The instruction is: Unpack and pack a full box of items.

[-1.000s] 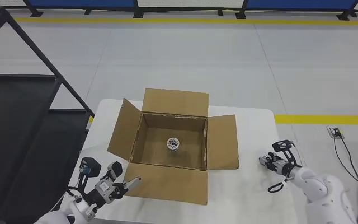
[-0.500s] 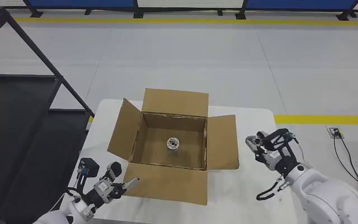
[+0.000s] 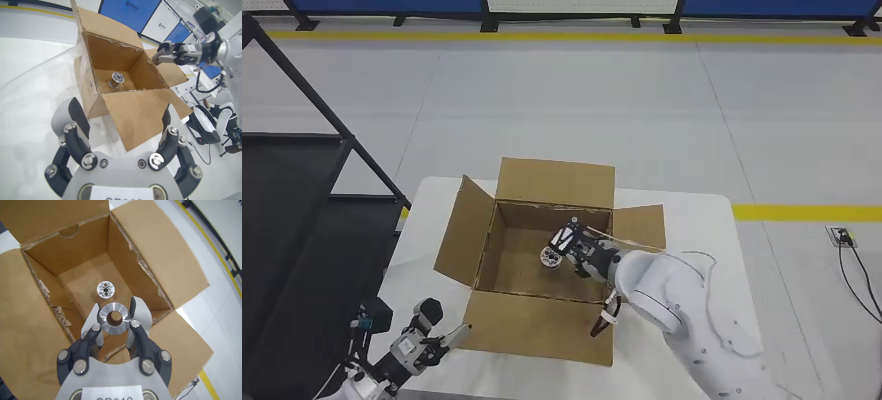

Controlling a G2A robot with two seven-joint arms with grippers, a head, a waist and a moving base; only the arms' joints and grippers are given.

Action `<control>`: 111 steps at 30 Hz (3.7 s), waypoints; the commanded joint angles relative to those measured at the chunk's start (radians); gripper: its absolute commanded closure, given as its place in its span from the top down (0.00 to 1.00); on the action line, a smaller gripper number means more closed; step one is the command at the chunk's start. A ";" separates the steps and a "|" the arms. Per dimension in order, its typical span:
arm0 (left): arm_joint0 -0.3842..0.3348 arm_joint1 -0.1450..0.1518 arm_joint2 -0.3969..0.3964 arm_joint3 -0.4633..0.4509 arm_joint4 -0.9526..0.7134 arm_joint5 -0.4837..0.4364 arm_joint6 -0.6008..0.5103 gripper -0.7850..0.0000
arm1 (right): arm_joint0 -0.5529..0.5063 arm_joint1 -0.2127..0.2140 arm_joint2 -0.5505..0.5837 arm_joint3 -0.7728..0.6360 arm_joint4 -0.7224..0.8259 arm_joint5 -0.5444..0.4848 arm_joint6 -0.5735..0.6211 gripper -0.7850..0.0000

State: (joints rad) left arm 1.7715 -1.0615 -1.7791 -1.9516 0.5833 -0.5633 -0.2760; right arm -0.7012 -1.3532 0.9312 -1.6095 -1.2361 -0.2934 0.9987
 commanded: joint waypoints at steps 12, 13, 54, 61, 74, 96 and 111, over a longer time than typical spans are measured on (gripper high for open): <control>0.004 0.001 -0.006 -0.006 0.003 0.002 -0.011 1.00 | 0.204 -0.092 -0.193 0.487 0.096 0.002 -0.076 0.00; 0.002 0.001 -0.005 -0.006 0.004 0.001 -0.014 1.00 | 0.208 -0.096 -0.199 0.503 0.096 0.001 -0.081 0.00; -0.032 -0.013 0.004 -0.049 -0.155 0.231 0.062 1.00 | -0.280 0.004 0.113 -0.277 -0.125 -0.025 -0.168 1.00; -0.053 -0.024 -0.012 -0.080 -0.205 0.401 0.141 1.00 | -0.318 0.010 0.135 -0.326 -0.140 -0.027 -0.181 1.00; -0.214 -0.025 0.099 -0.089 -0.079 0.437 0.023 1.00 | -0.539 0.036 0.398 -0.445 0.025 0.045 -0.431 1.00; -0.433 -0.033 0.348 -0.021 0.099 0.448 -0.194 1.00 | -0.280 0.097 0.686 0.127 0.952 -0.151 0.177 1.00; -0.473 -0.040 0.391 0.053 0.095 0.457 -0.212 1.00 | -0.143 0.075 0.389 0.095 1.133 -0.202 0.041 1.00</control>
State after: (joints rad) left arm 1.2999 -1.1016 -1.3880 -1.9034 0.6823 -0.1043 -0.4863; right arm -0.8621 -1.2752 1.3430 -1.5344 -0.0936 -0.5040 1.0640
